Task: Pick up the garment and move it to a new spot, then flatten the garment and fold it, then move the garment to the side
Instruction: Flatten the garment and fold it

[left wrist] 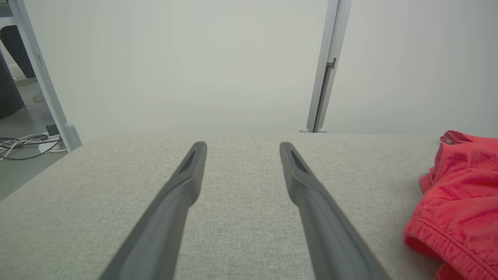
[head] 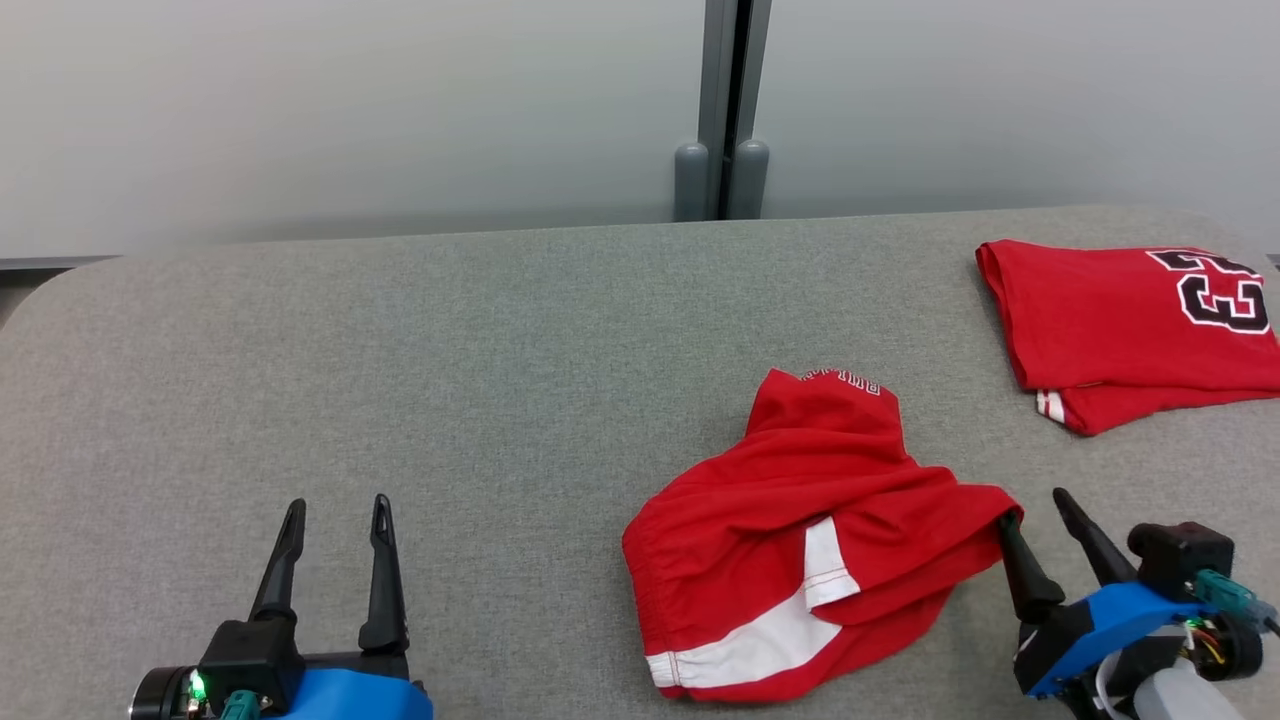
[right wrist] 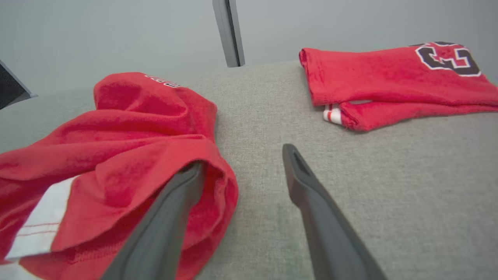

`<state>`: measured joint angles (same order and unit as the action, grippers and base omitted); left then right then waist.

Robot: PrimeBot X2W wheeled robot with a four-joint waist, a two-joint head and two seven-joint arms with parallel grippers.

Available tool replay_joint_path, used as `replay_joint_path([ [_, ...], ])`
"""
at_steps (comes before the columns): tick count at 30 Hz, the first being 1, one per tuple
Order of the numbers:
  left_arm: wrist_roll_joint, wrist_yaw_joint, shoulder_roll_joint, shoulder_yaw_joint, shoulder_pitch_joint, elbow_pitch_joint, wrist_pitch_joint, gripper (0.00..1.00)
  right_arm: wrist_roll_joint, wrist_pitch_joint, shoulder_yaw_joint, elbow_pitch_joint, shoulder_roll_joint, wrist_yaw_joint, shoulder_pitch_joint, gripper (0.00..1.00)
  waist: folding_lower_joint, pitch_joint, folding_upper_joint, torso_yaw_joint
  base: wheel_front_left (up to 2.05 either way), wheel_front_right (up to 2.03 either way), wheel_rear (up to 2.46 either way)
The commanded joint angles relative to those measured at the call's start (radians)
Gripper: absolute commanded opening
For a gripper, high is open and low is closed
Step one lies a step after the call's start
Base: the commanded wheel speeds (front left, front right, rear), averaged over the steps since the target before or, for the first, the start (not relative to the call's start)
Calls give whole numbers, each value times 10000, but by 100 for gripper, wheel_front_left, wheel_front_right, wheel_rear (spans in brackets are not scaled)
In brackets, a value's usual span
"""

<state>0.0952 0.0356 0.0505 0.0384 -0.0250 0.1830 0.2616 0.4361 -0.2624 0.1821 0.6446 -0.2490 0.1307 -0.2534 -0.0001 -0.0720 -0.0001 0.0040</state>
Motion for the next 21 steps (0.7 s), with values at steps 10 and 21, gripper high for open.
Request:
replay_joint_path([
  [10,-117,100,-2,-101,-155,-12,45,100,-707,-31,-1160,-2285,349,2,1582,100,1,201,1,-180,0,0,0],
  [21,-152,161,-2,-60,-199,27,44,100,-543,-32,578,-2700,1245,3,2631,100,1,279,1,-86,0,0,0],
])
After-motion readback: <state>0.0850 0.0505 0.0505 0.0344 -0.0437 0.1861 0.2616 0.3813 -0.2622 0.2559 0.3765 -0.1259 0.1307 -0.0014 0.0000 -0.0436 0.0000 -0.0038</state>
